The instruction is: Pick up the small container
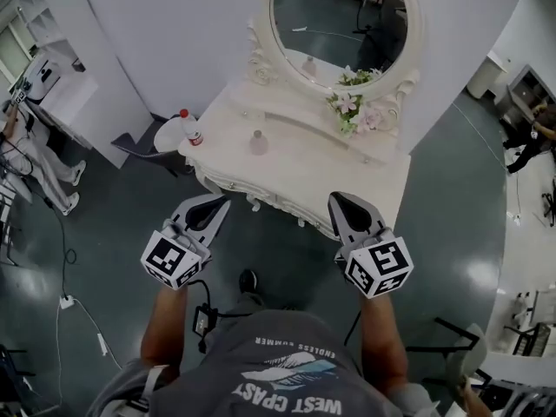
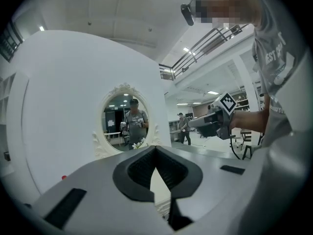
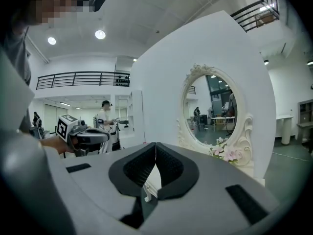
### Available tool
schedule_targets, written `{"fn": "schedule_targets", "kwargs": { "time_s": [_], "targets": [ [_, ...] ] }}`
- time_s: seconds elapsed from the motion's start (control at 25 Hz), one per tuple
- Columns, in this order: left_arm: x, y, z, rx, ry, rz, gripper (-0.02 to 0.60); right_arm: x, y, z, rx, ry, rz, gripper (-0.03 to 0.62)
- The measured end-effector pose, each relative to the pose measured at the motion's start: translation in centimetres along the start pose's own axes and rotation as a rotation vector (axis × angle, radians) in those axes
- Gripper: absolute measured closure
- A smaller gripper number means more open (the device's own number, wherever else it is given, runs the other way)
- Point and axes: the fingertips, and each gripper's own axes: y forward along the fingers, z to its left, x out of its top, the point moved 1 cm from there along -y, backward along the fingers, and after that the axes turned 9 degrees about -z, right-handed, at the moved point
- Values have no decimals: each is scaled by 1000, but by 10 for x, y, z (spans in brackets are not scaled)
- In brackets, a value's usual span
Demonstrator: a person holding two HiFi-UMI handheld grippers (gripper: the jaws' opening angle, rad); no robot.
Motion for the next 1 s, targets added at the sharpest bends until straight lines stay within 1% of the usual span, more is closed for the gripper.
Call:
{"fn": "schedule_targets", "kwargs": {
  "time_s": [0.12, 0.24, 0.48, 0.64, 0.84, 1.0],
  "targets": [
    [-1, 23, 19, -51, -14, -24, 565, 3, 12, -11, -54, -9, 6, 568],
    [-7, 41, 36, -101, -22, -29, 565, 3, 27, -18, -100, -7, 7, 568],
    [-18, 63, 69, -177, -32, -28, 566, 1, 52, -24, -174, -8, 8, 569],
    [-21, 74, 88, -232, -25, -28, 565, 3, 66, -26, -225, -10, -3, 568],
    [-26, 84, 114, -278, -19, -35, 565, 7, 83, -25, -280, -16, -15, 568],
    [-36, 85, 130, -301, -28, -33, 566, 6, 91, -22, -317, -20, -15, 568]
  ]
}}
